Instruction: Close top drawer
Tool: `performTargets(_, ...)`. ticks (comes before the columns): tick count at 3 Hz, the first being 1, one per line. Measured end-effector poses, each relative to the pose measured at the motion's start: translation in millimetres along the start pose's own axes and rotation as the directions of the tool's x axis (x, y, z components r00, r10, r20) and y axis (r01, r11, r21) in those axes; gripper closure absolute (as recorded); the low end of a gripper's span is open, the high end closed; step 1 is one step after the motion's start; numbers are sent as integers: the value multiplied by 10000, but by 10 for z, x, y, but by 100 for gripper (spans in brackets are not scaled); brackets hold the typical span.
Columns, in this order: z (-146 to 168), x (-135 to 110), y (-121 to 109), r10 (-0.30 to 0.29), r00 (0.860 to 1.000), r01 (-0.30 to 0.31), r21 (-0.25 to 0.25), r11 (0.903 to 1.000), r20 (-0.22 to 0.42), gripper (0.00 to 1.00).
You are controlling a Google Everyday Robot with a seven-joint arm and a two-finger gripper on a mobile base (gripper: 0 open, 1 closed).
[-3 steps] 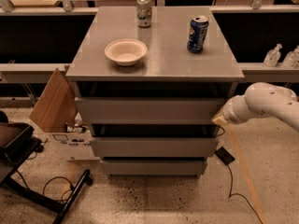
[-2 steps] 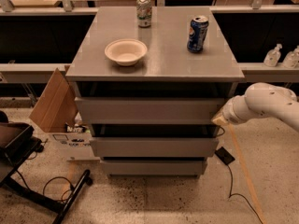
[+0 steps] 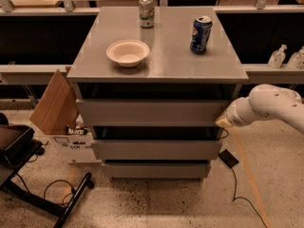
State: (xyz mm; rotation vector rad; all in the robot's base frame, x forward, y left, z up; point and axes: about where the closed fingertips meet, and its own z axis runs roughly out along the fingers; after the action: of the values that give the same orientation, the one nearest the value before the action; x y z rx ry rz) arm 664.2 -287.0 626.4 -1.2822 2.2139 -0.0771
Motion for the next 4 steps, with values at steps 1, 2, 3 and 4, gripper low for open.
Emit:
performTargets(1,1,0,0,0,10000,0,-1,10000,0,74)
performTargets(2,1,0,0,0,10000,0,-1,10000,0,51)
performTargets(3,1,0,1,0,10000,0,-2,10000,0,53)
performTargets(4,11,6,65,-203,9996,199,-234,9995,-175,76)
